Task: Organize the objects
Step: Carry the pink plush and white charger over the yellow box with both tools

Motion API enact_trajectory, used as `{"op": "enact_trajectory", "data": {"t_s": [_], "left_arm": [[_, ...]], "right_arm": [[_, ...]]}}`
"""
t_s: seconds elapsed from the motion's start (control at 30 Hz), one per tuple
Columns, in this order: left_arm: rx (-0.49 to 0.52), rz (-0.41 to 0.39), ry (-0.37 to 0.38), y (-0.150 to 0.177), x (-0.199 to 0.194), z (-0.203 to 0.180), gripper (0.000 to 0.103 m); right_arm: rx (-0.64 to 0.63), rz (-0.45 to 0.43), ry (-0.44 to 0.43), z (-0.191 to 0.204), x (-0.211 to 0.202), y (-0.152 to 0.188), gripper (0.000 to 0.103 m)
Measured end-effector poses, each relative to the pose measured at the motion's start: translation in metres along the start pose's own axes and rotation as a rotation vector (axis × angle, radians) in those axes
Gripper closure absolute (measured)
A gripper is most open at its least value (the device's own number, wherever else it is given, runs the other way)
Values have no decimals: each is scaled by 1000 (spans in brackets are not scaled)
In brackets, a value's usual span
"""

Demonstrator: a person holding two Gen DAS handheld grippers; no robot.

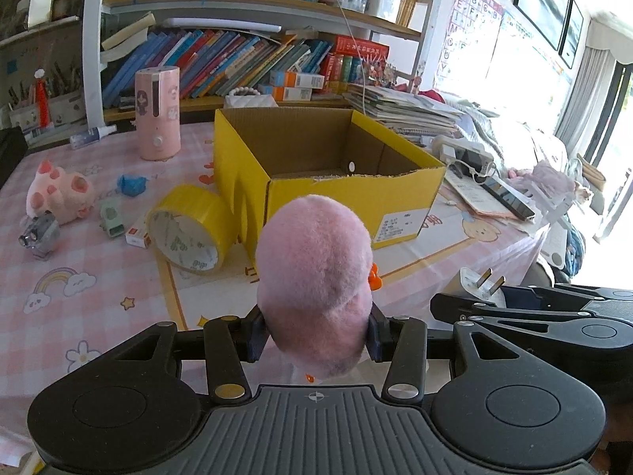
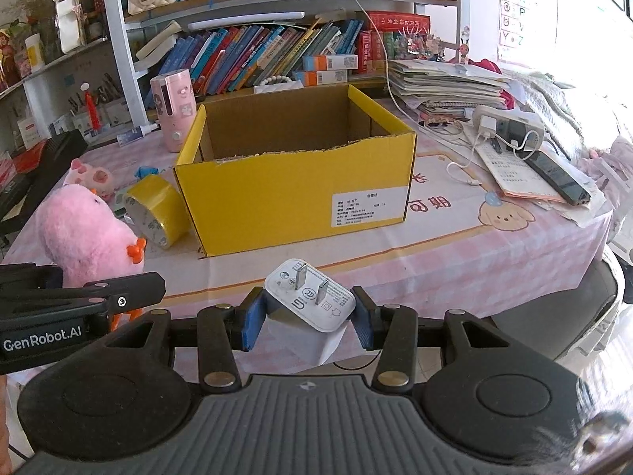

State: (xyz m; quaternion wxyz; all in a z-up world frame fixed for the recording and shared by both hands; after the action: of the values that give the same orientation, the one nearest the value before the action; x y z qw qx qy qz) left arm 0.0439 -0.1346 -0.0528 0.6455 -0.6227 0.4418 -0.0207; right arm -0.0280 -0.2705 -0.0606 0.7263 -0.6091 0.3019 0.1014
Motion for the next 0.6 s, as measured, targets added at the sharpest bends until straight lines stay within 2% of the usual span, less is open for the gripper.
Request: {"op": "enact_trajectory", "data": {"t_s": [0.6], "left_arm": [[33, -25, 10, -10, 13, -7, 58]], "right_arm": [[5, 26, -9, -8, 20, -8, 60]]}}
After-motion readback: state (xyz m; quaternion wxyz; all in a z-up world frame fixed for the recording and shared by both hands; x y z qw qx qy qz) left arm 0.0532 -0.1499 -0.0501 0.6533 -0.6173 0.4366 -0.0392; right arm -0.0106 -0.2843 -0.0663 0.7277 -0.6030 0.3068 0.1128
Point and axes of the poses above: each gripper's, at about its wrist camera, not at the fingertips, and x roughly the way its jaws point, z to its left, y to its underside, the point moved 6 cm from there along x, roughly the way its jaws point, and after that the axes turned 6 degrees about -z, right-handed, at the moved point
